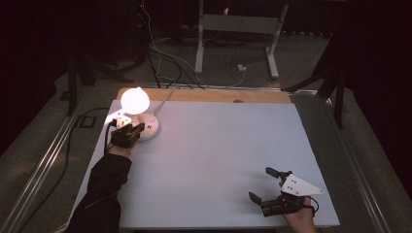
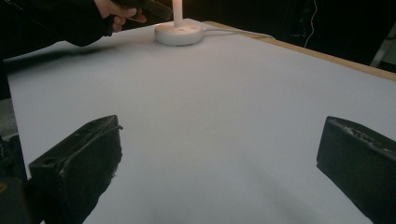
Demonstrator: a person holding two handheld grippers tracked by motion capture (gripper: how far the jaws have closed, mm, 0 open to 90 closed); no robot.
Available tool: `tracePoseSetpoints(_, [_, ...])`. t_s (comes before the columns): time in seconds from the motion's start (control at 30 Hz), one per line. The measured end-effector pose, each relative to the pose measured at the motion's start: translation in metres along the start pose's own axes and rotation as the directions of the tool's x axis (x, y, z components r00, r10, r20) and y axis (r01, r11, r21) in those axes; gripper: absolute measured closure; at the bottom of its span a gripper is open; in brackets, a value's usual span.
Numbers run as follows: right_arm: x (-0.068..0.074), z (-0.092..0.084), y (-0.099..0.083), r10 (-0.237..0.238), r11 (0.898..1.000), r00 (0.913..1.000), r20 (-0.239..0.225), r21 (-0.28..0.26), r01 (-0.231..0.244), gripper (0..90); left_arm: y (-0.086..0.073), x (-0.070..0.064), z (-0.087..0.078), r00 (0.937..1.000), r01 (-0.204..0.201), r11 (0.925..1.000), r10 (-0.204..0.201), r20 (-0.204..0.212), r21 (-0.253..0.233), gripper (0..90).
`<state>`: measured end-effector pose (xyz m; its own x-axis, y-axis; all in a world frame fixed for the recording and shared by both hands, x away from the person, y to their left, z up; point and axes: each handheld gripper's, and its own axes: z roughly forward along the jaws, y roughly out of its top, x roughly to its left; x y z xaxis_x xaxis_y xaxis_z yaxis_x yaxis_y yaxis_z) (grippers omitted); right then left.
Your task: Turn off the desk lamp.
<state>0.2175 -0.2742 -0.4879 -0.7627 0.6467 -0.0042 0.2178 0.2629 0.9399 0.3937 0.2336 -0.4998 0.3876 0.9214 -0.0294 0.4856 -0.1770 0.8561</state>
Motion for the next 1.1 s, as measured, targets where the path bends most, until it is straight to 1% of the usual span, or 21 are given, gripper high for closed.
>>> tracePoseSetpoints(0.1, [0.0, 0.0, 0.0, -0.001, 1.0, 1.0, -0.001, 0.001, 0.001, 0.0, -0.002, 0.001, 0.002, 1.0, -0.002, 1.0, 0.002, -0.002, 0.008, 90.0])
tracePoseSetpoints(0.13, [0.0, 0.0, 0.0, 0.001, 1.0, 1.0, -0.001, 0.001, -0.001, 0.0, -0.003, 0.001, 0.003, 1.0, 0.003, 0.9999, -0.003, 0.001, 0.01, 90.0])
tracePoseSetpoints(0.3, [0.0, 0.0, 0.0, 0.0, 1.0, 1.0, -0.001, 0.0, 0.0, 0.0, -0.006, 0.001, 0.006, 1.0, -0.005, 0.9998, 0.005, 0.005, 0.02, 90.0])
tracePoseSetpoints(0.4, [0.0, 0.0, 0.0, 0.001, 1.0, 1.0, -0.001, -0.001, -0.001, 0.0, -0.008, 0.001, 0.008, 1.0, -0.003, 0.9995, 0.003, 0.007, 0.031, 90.0])
tracePoseSetpoints(0.47, [0.0, -0.001, 0.0, 0.002, 1.0, 1.0, -0.001, -0.002, -0.002, 0.0, -0.009, 0.001, 0.009, 0.9999, -0.01, 0.9992, 0.01, 0.006, 0.039, 90.0])
tracePoseSetpoints(0.5, [0.0, -0.001, 0.0, 0.001, 1.0, 1.0, 0.0, -0.002, -0.001, 0.0, -0.009, 0.001, 0.009, 0.9999, -0.004, 0.9993, 0.003, 0.012, 0.037, 90.0])
tracePoseSetpoints(0.63, [0.0, 0.0, 0.0, 0.001, 1.0, 1.0, 0.0, -0.001, -0.001, 0.0, -0.01, 0.001, 0.009, 1.0, -0.005, 0.9992, 0.005, 0.004, 0.039, 90.0])
tracePoseSetpoints(0.67, [0.0, 0.0, 0.0, 0.001, 1.0, 1.0, 0.0, -0.001, -0.001, 0.0, -0.011, 0.002, 0.01, 1.0, -0.006, 0.999, 0.005, 0.007, 0.043, 90.0])
tracePoseSetpoints(0.7, [0.0, 0.0, 0.0, 0.001, 1.0, 1.0, 0.0, -0.001, -0.001, 0.0, -0.011, 0.001, 0.01, 0.9999, -0.014, 0.9988, 0.013, 0.002, 0.047, 90.0])
tracePoseSetpoints(0.8, [0.0, 0.0, 0.0, 0.001, 1.0, 1.0, -0.001, 0.0, -0.001, 0.0, -0.012, 0.002, 0.011, 1.0, -0.008, 0.9988, 0.008, 0.003, 0.048, 90.0])
tracePoseSetpoints(0.9, [0.0, 0.0, 0.0, 0.001, 1.0, 1.0, 0.0, 0.0, -0.001, 0.0, -0.012, 0.002, 0.011, 0.9999, -0.017, 0.9987, 0.017, 0.0, 0.049, 90.0])
tracePoseSetpoints(0.93, [0.0, 0.0, 0.0, 0.001, 1.0, 1.0, -0.001, 0.0, -0.001, 0.0, -0.012, 0.002, 0.011, 0.9999, -0.013, 0.9986, 0.013, 0.0, 0.052, 90.0])
tracePoseSetpoints(1.0, [0.0, 0.0, 0.0, 0.0, 1.0, 1.0, 0.0, 0.002, 0.0, 0.0, -0.012, 0.001, 0.012, 0.9997, -0.025, 0.9984, 0.025, -0.008, 0.05, 90.0])
tracePoseSetpoints(1.03, [0.0, 0.0, 0.0, 0.001, 1.0, 1.0, -0.001, 0.002, -0.001, 0.0, -0.012, 0.001, 0.012, 0.9997, -0.024, 0.9984, 0.025, -0.009, 0.05, 90.0])
tracePoseSetpoints(1.1, [0.0, 0.0, 0.0, 0.0, 1.0, 1.0, -0.001, 0.003, 0.0, 0.0, -0.012, 0.001, 0.012, 0.9993, -0.035, 0.9981, 0.036, -0.006, 0.051, 90.0])
